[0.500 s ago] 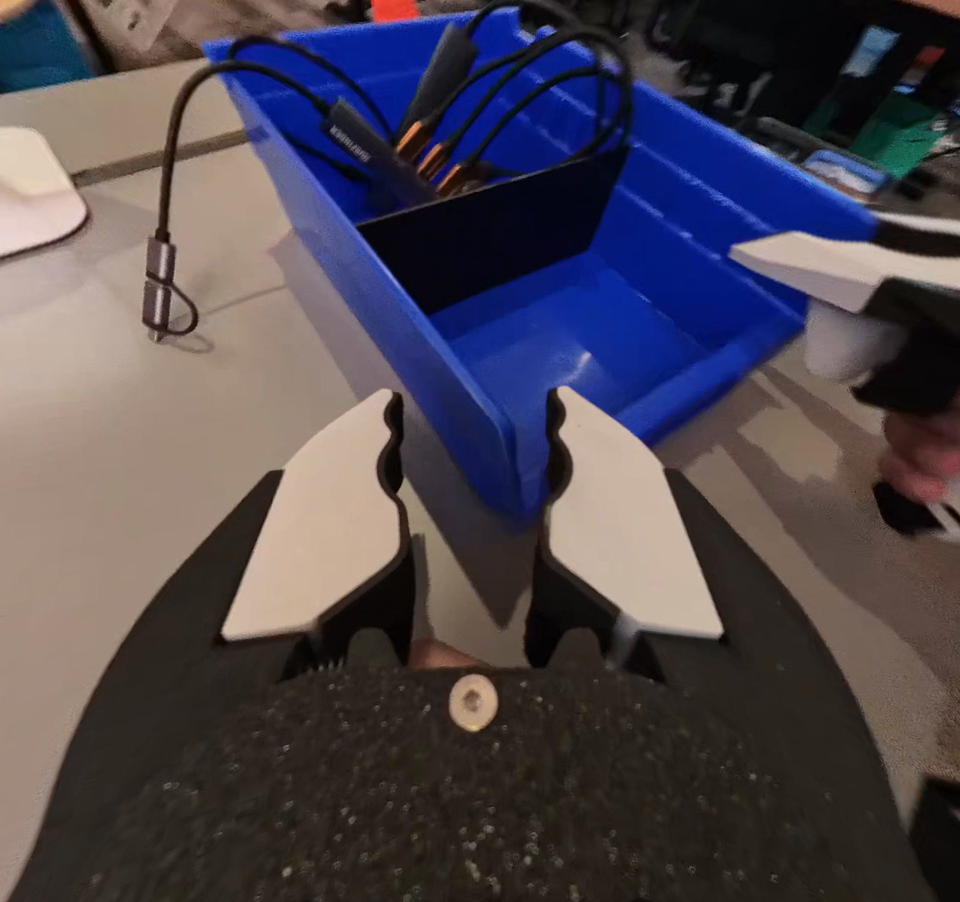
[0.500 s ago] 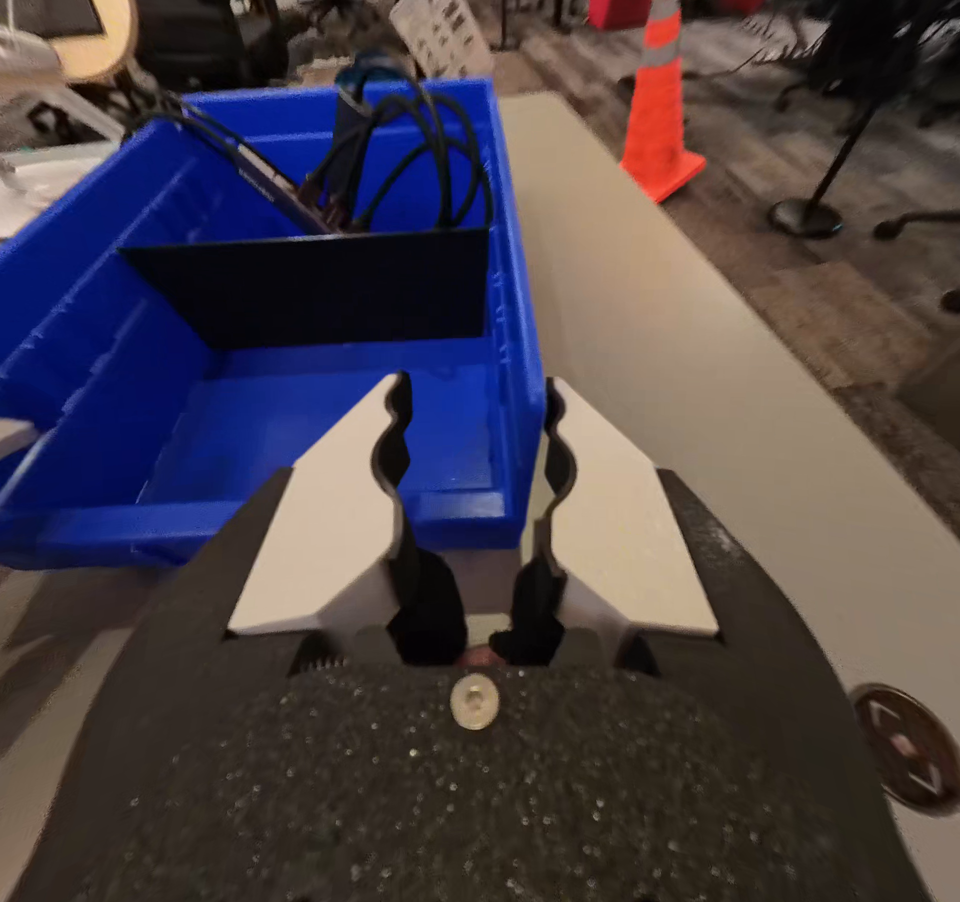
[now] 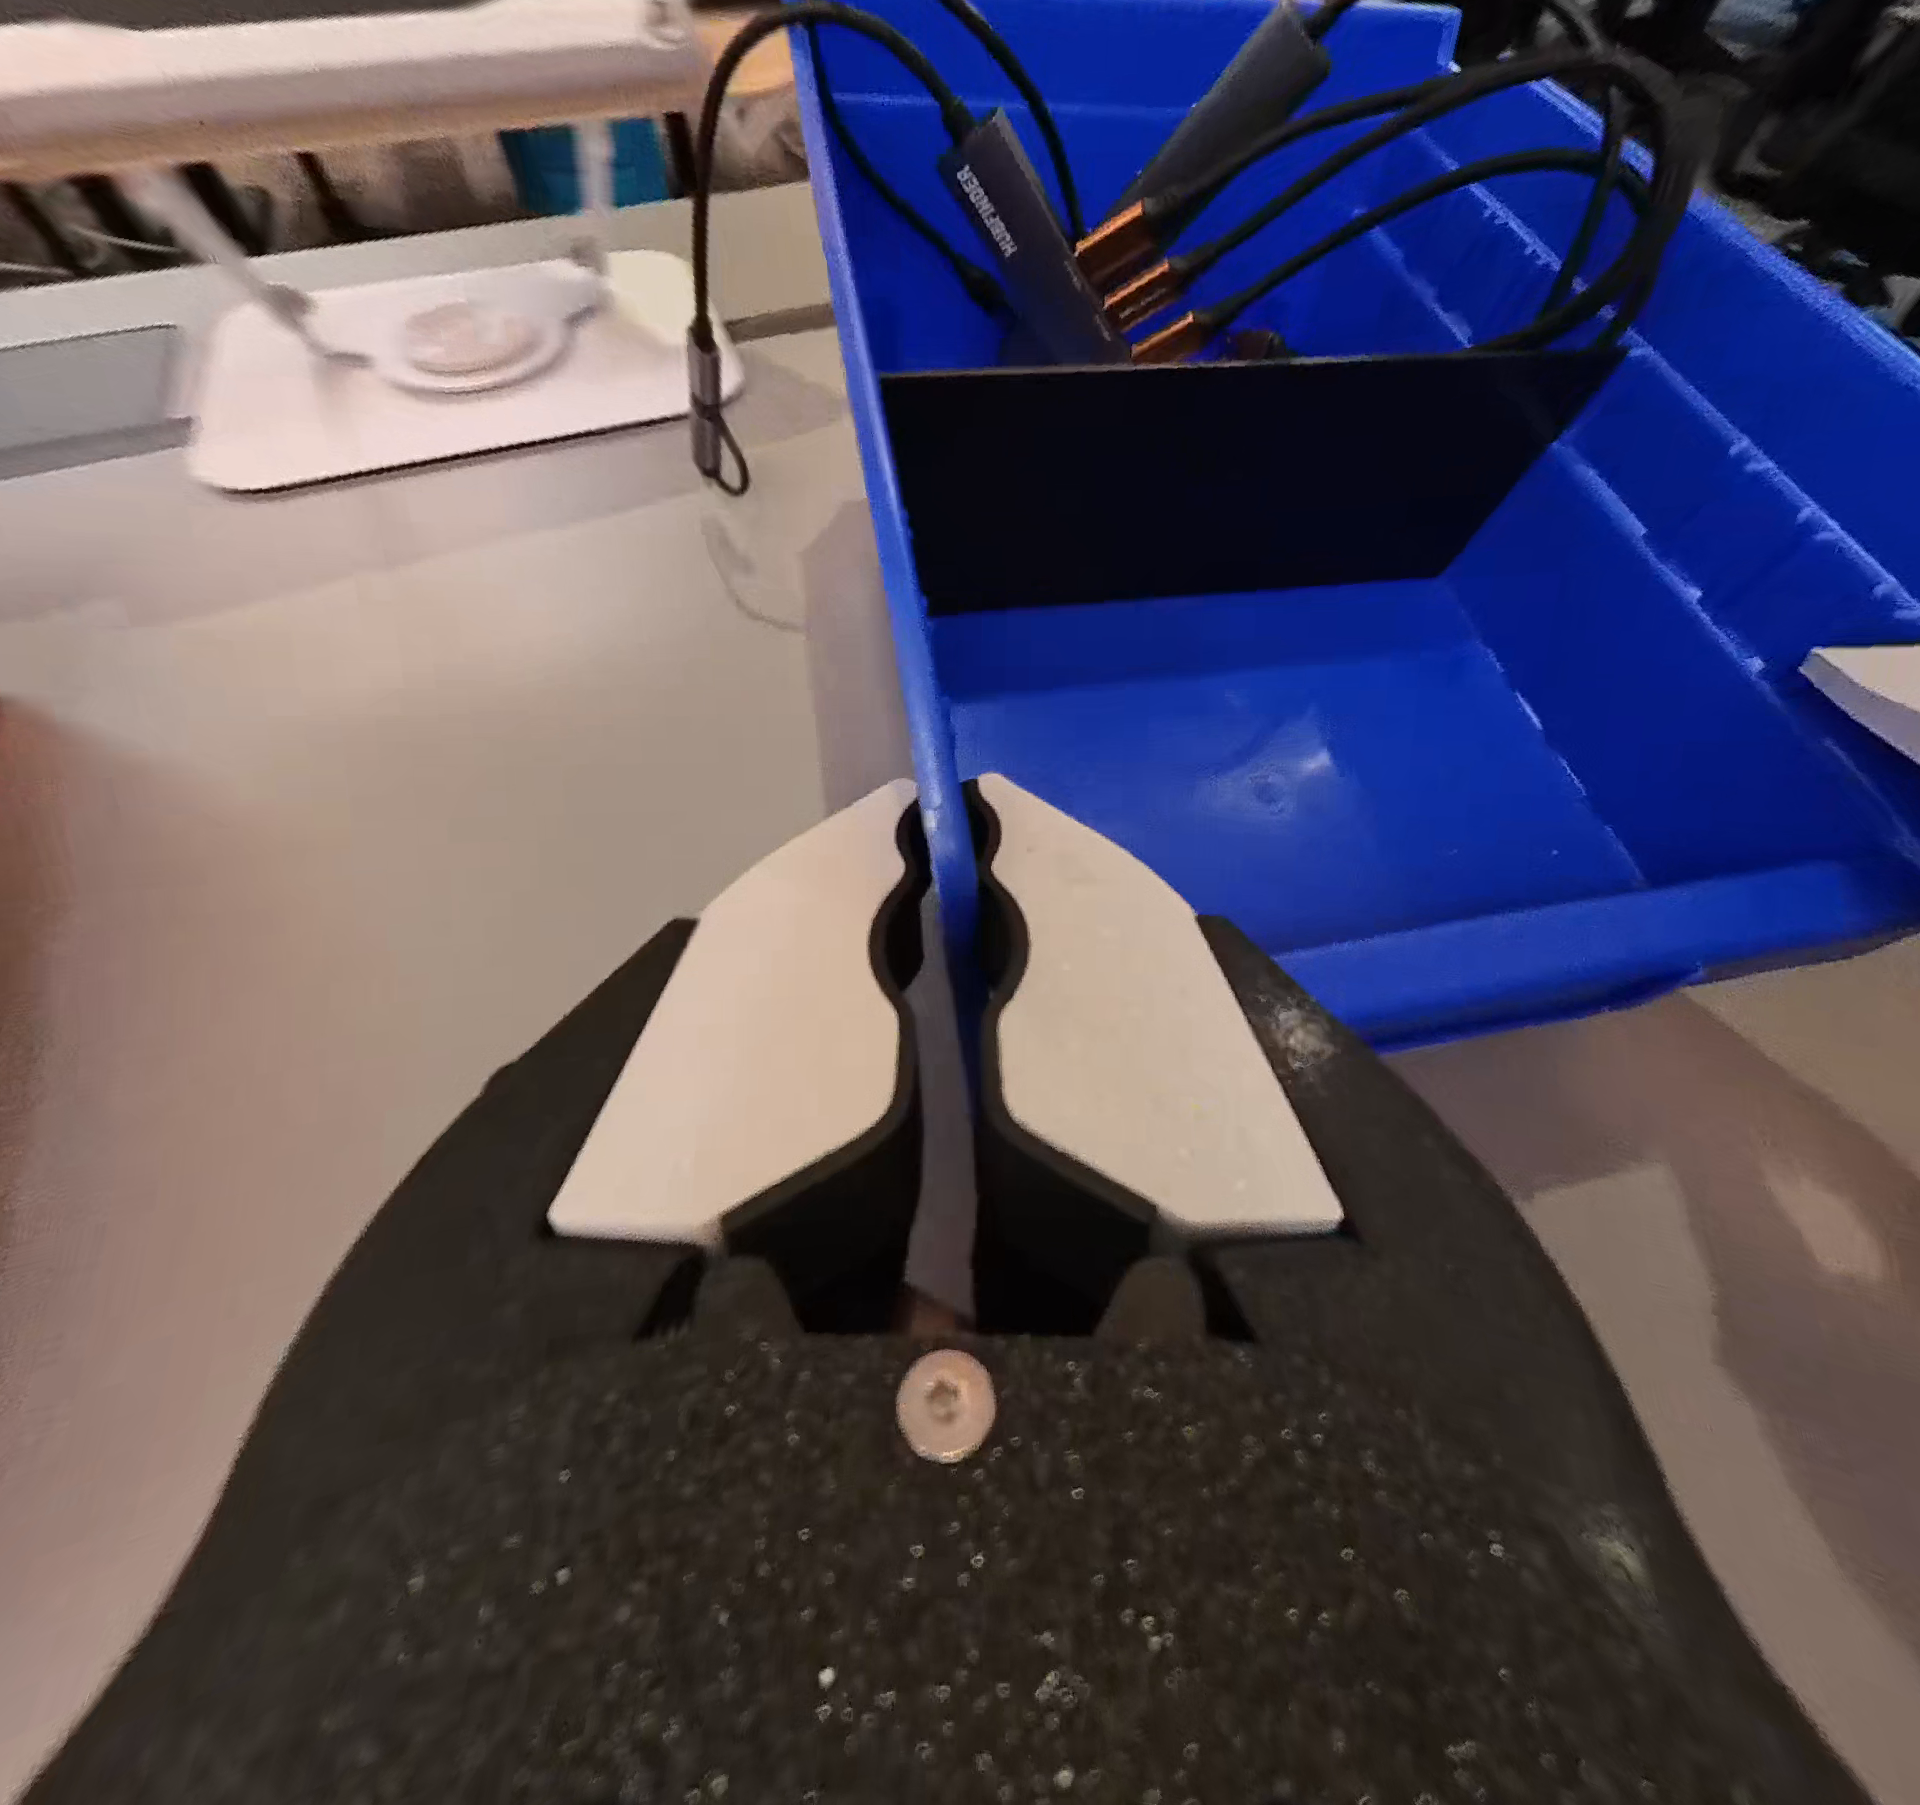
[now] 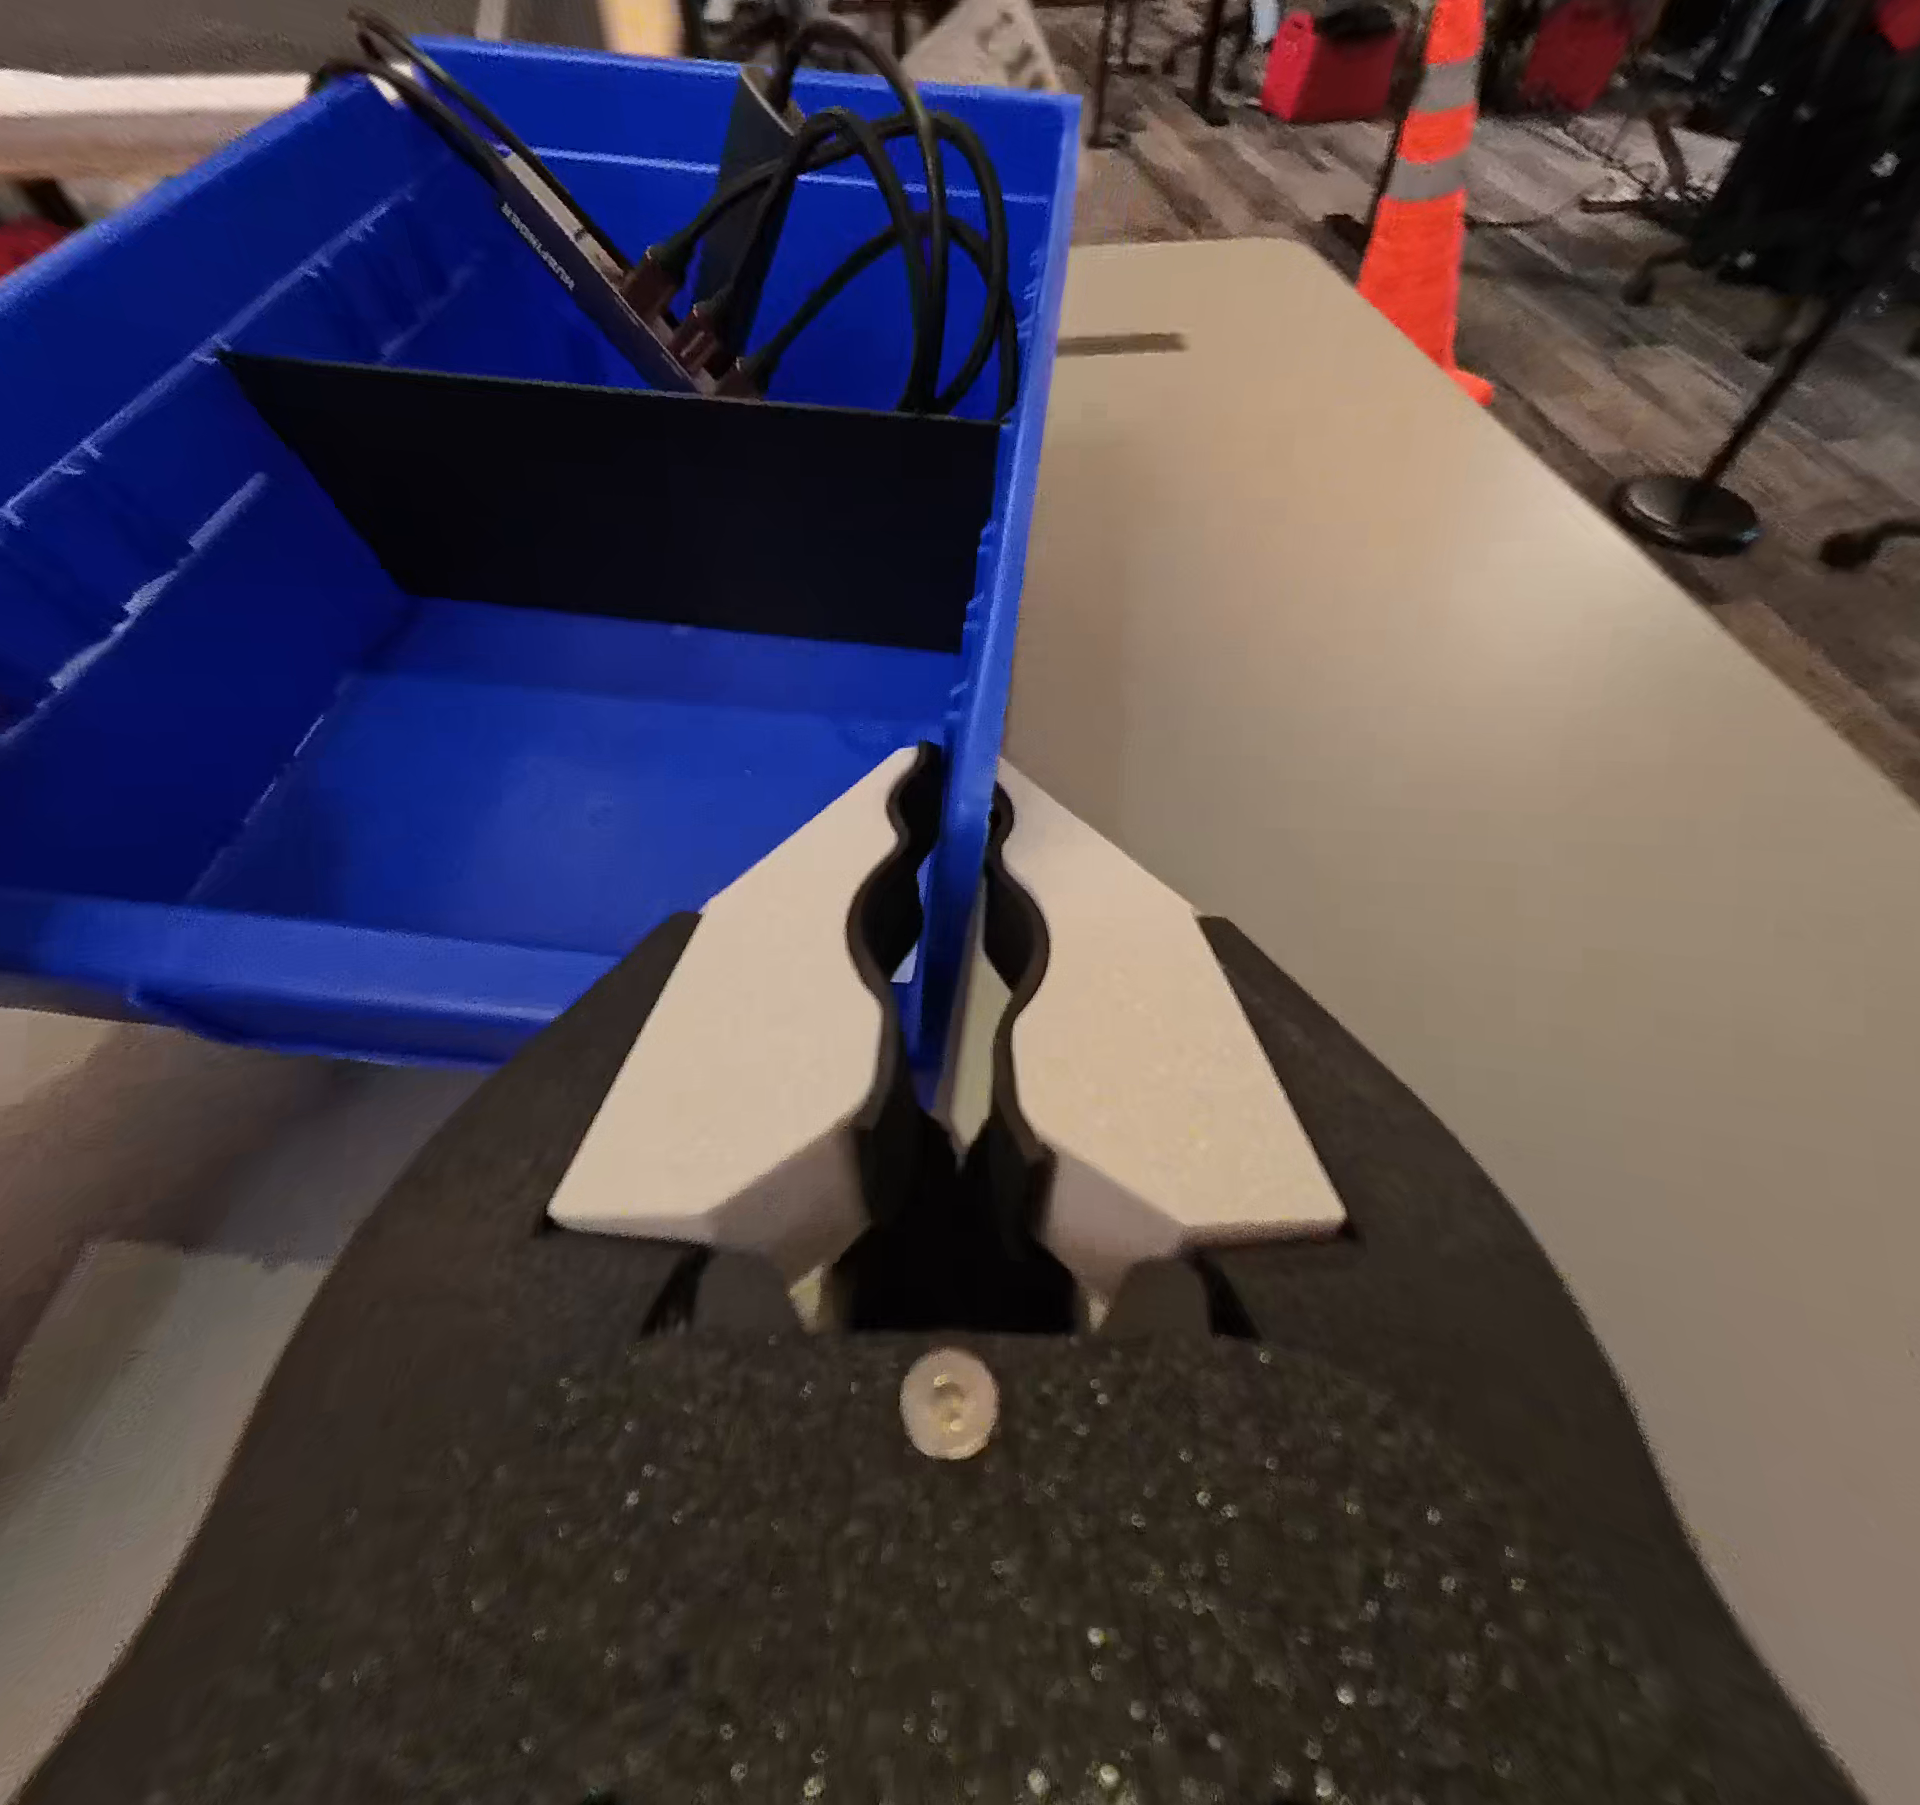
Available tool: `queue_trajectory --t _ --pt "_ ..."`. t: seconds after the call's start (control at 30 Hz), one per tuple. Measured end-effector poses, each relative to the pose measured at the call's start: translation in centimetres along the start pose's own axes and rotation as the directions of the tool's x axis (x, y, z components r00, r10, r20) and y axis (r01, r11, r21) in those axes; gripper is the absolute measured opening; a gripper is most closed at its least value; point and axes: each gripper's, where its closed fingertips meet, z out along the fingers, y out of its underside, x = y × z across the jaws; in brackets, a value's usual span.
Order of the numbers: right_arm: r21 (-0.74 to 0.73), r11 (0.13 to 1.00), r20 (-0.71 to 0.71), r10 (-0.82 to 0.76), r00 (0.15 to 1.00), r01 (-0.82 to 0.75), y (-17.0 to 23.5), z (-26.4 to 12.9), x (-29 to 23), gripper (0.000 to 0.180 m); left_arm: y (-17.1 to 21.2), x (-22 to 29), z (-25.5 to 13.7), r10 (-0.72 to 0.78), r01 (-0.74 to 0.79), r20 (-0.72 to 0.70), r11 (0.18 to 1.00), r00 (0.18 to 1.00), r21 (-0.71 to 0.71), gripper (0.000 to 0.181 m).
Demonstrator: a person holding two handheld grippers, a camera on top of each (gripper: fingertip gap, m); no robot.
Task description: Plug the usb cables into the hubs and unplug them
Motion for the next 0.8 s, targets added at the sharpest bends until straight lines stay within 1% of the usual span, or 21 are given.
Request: queue_trajectory --t 0.1,0.2,0.3,0.4,0.47,0.57,0.6,0.63,0.7,0.77,0.8 --pt "-0.002 1.000 0.084 -0.027 0.996 0.027 0.1 -0.2 -5.3 0.003 0.8 -4.5 -3.3 0.002 -0.002 0.073 1.000 0.997 0.002 0.004" --pt "-0.001 0.997 0.152 -0.081 0.985 0.082 0.1 0.0 -10.1 0.004 2.2 -8.7 -5.5 -0.036 0.037 0.136 0.999 0.990 -0.004 0.003" --pt "-0.010 0.994 0.188 -0.107 0.976 0.111 0.7 0.7 -13.5 0.004 3.7 -11.9 -6.6 -0.074 0.078 0.182 0.997 0.980 -0.012 0.003" --pt "-0.059 0.991 0.228 -0.100 0.968 0.117 2.4 1.5 -15.3 0.004 4.9 -13.8 -6.5 -0.070 0.080 0.192 0.996 0.979 -0.047 0.003" --pt "-0.041 0.991 0.238 -0.111 0.965 0.124 2.4 1.4 -15.7 0.005 5.7 -14.2 -6.3 -0.082 0.094 0.177 0.994 0.981 -0.060 0.004" --pt "-0.038 0.991 0.240 -0.118 0.963 0.131 2.4 1.5 -15.5 0.008 5.7 -13.9 -6.3 -0.076 0.086 0.144 0.995 0.987 -0.060 0.006" --pt "-0.036 0.990 0.264 -0.121 0.957 0.135 2.4 1.4 -15.6 0.014 5.7 -13.5 -6.4 -0.085 0.092 0.113 0.994 0.990 -0.062 0.008" --pt "-0.036 0.989 0.290 -0.126 0.949 0.143 2.4 1.1 -15.6 0.015 5.4 -12.9 -6.9 -0.117 0.121 0.065 0.991 0.991 -0.049 0.012" --pt "-0.016 0.987 0.336 -0.143 0.931 0.158 2.1 -0.1 -15.4 0.019 3.9 -12.0 -9.0 -0.227 0.228 -0.051 0.973 0.972 0.015 0.028" --pt "0.027 0.982 0.385 -0.182 0.905 0.186 1.7 -1.7 -15.3 0.023 2.7 -12.3 -12.2 -0.283 0.294 -0.130 0.953 0.950 0.075 0.030" --pt "0.057 0.978 0.417 -0.207 0.885 0.202 1.4 -2.7 -15.5 0.026 2.8 -13.5 -14.0 -0.287 0.300 -0.122 0.949 0.950 0.099 0.033"
